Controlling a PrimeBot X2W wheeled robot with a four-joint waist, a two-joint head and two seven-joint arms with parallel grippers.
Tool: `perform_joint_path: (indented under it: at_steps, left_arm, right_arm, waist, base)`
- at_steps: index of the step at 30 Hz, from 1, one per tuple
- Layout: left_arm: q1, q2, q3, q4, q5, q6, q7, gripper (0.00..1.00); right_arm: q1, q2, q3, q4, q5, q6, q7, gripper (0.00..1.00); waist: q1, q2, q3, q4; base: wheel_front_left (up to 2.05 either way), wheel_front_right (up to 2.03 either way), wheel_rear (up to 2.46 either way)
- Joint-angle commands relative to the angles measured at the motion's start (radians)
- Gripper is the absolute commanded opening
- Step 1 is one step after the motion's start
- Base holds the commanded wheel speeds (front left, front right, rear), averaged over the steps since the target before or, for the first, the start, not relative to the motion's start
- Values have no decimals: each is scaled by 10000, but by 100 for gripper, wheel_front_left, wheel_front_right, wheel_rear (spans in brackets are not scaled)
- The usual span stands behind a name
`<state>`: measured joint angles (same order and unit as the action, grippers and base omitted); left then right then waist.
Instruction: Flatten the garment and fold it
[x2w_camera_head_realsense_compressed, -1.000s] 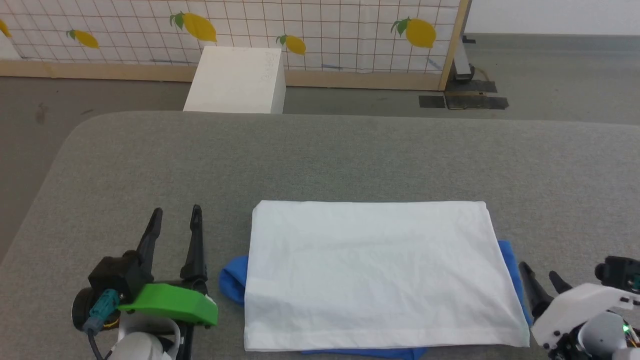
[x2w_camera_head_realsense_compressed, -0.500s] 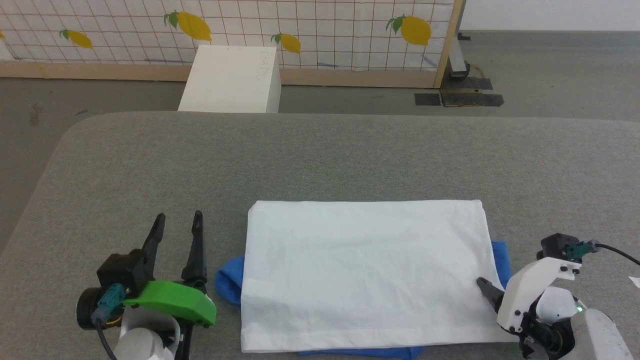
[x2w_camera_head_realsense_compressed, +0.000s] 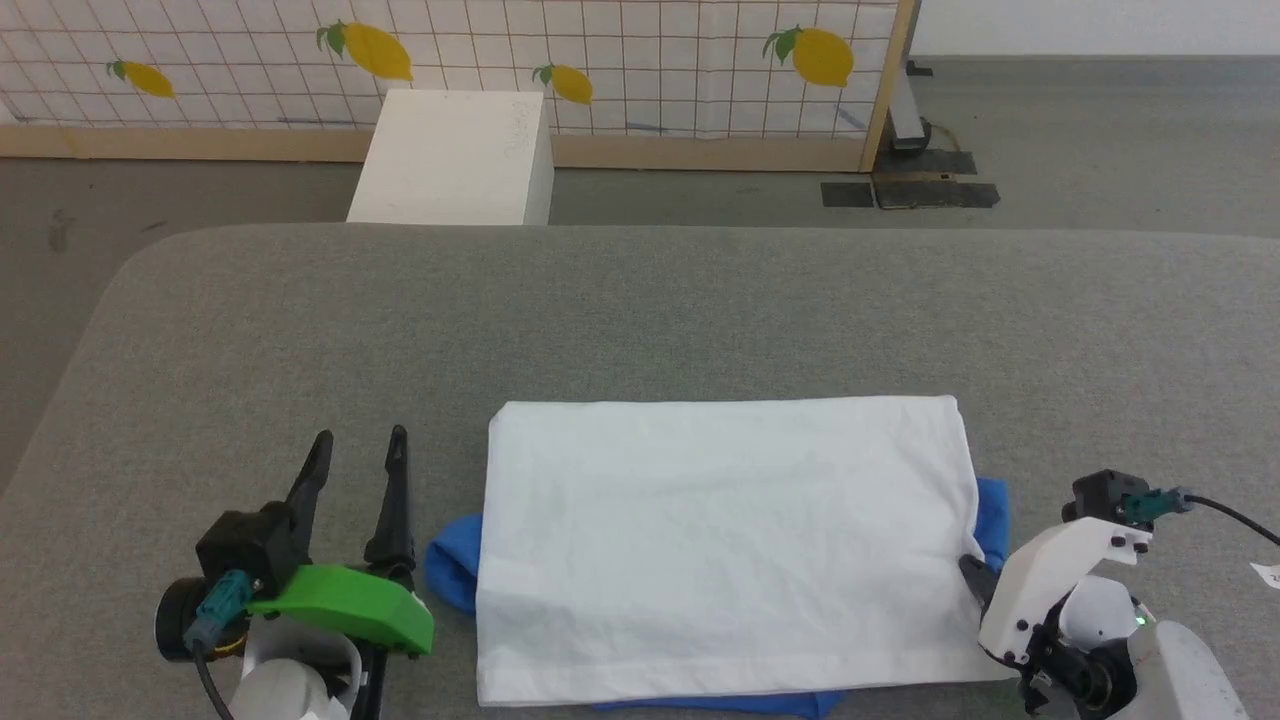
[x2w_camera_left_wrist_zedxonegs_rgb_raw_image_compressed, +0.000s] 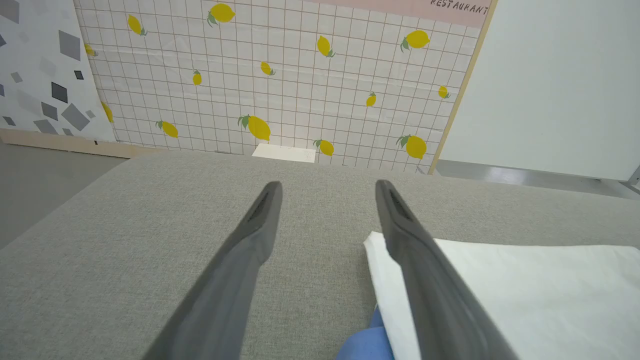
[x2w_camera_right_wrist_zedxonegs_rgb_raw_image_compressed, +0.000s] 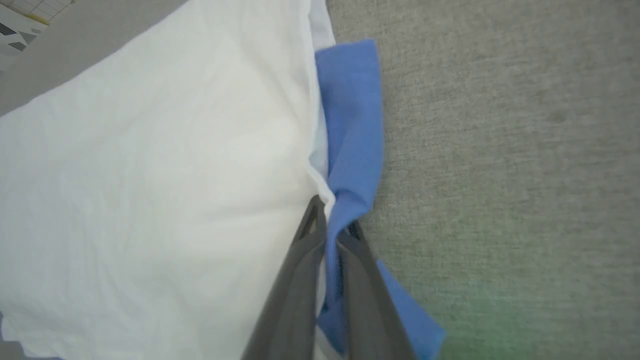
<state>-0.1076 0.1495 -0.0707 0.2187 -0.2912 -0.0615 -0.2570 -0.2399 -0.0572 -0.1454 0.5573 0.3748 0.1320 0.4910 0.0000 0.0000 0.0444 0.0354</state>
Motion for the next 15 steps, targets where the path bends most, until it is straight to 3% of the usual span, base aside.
perform_joint_path:
  at_steps: [1,8,15]
  left_arm:
    - [57,-87,58,36,64,-70,-47,100]
    - [214,-238,121,49,201,-174,-47,100]
    - [341,-274,291,20,273,-285,-47,100]
  right_arm:
    - [-24,70,-37,49,8,-13,-144,0]
    - [542,70,-1868,-1079,-1771,-13,-741,0]
    - [1290,70,-3577,-3000,-3358,-13,-431,0]
  waist:
    - [0,0,-11,-7]
    - [0,0,-77,33]
    - [0,0,-100,-54]
  base:
    - [0,0,0]
    - [0,0,0]
    - [0,0,0]
